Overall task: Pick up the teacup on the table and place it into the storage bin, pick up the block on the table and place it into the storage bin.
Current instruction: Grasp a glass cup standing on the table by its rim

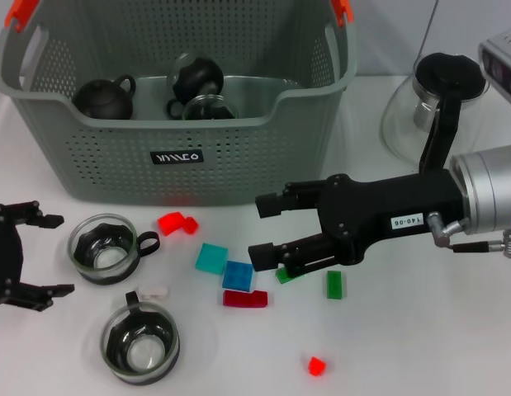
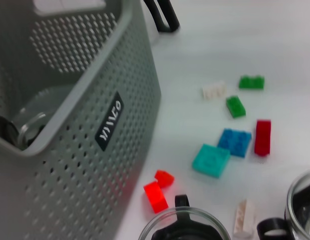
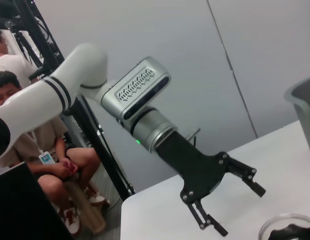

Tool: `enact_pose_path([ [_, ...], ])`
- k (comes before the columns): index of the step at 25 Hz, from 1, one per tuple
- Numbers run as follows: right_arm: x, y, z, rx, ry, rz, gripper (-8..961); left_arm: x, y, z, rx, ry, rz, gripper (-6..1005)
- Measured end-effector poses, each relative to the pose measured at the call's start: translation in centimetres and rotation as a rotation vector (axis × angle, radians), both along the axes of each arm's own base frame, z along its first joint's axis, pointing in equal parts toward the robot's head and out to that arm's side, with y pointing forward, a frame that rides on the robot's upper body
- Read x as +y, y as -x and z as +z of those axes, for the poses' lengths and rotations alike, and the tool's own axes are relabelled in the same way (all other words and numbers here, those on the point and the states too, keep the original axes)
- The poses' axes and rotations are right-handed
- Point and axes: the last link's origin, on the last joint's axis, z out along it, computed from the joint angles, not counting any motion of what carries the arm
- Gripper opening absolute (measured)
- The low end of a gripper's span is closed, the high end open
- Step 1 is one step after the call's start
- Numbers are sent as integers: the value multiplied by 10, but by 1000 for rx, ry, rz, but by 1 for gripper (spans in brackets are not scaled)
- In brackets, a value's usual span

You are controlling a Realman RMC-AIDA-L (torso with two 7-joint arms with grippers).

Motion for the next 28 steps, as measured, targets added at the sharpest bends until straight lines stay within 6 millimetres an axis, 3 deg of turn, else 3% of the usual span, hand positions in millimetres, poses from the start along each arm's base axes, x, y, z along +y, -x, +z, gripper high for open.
enact_pose_path([
  [8,2,-7,-3,-2,-6,-47,930,5,-13,-4,104,82,-30,914],
  [17,7,-11,-3,-7,-35,-76,930,-19,-39,-6,66,226,-46,914],
  [28,12,-16,-2,-20,-72,-88,930,-26,-56,-37,65,417,-40,913],
])
